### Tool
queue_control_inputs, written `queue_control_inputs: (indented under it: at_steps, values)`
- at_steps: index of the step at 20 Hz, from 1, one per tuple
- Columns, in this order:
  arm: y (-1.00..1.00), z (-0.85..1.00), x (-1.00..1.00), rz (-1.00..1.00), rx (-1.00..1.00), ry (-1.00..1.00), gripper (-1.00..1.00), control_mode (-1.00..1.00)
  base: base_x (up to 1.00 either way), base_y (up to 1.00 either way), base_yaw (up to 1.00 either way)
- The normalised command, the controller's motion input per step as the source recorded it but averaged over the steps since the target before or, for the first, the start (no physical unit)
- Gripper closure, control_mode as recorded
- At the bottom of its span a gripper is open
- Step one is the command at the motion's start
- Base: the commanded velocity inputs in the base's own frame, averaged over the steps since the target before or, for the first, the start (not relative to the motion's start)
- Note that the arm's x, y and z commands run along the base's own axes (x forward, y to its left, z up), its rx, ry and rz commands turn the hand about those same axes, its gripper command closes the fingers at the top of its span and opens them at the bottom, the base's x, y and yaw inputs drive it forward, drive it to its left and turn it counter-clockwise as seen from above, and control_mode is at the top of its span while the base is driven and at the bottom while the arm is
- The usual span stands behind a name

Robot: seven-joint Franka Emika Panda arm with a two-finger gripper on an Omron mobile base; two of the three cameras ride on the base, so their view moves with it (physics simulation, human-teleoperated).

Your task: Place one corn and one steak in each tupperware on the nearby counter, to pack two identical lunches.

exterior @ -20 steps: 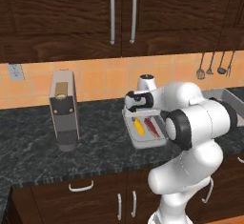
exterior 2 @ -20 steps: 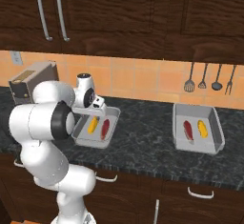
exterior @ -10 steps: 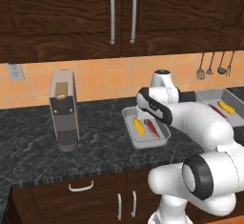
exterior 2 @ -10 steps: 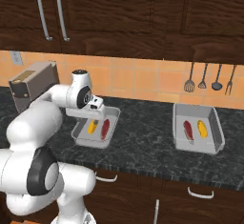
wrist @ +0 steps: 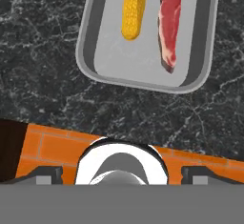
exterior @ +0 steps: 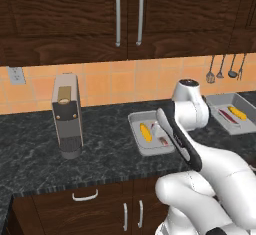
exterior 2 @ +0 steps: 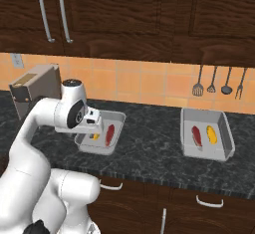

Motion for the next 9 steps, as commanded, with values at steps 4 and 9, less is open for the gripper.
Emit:
queue_control_inputs:
  at_steps: [4,9]
  values:
    - [0.25,0.59,-0.48,0.13,0.08,0.0,-1.0,-1.0,0.0,0.0,0.0]
    - [0.49,0.62,-0.29,0.03,0.02,0.04,-1.0,-1.0,0.0,0.0,0.0]
